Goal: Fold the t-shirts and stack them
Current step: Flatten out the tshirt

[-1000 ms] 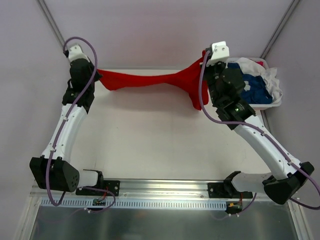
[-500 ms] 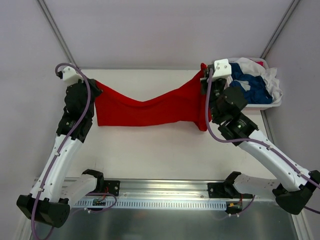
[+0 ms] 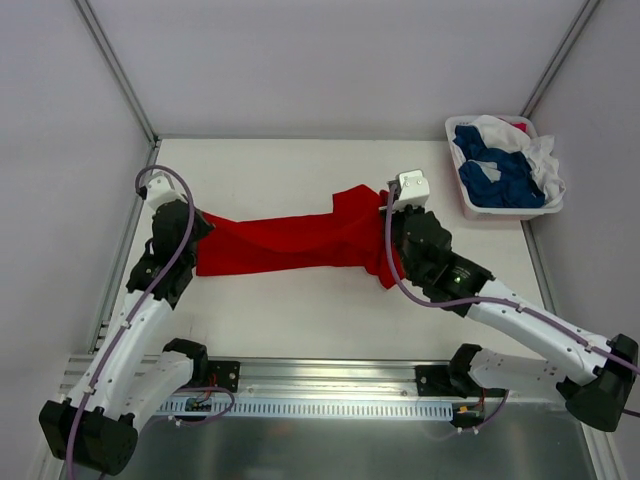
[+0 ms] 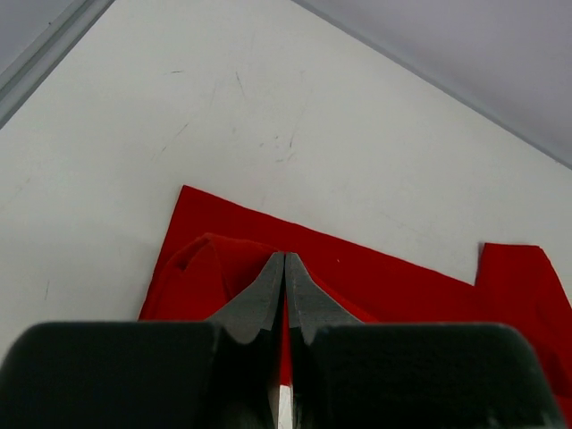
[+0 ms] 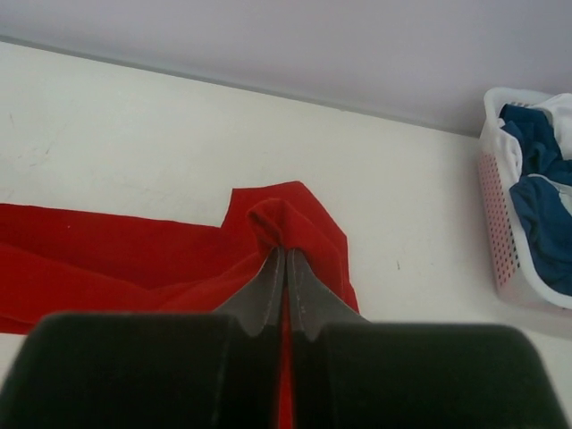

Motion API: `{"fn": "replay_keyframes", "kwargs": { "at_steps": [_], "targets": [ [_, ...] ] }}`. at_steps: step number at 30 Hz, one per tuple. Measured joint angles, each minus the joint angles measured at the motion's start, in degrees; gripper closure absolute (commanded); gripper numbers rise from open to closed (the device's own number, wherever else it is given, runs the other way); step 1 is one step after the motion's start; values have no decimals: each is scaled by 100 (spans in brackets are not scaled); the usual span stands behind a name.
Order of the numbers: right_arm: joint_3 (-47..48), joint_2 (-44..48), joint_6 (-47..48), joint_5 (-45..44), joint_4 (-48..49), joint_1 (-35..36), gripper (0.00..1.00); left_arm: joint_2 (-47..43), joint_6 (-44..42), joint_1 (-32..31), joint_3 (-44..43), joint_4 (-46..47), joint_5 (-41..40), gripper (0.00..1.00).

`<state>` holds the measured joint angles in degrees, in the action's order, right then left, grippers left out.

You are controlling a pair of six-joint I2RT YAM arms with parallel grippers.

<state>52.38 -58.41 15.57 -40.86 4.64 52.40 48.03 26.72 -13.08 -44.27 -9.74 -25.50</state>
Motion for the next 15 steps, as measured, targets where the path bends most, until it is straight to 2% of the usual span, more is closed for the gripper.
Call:
{"fn": "replay_keyframes", "kwargs": {
  "at_steps": [7, 15],
  "targets": [
    [-315, 195, -389, -474, -61, 780, 100, -780, 323, -50, 463, -306, 142, 100],
    [-417, 205, -861, -1217, -321, 1965, 100, -1456, 748, -87, 1025, -1193, 450, 100]
  ]
}}
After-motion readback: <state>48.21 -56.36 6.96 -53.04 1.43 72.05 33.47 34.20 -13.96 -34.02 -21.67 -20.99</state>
